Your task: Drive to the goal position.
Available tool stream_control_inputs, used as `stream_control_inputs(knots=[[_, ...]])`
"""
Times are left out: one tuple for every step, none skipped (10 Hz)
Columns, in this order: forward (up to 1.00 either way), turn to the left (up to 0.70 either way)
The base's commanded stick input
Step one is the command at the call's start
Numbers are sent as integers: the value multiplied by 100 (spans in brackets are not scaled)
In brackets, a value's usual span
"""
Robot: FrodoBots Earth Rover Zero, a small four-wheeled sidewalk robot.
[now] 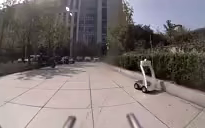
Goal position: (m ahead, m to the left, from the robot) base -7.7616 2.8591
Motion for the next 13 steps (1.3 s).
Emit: stream_control_inputs(knots=[[0,0],[0,0],[0,0],[0,0],[7,0],[70,0],[70,0],[70,18],[70,35],[70,35],[70,35],[70,35],[70,35]])
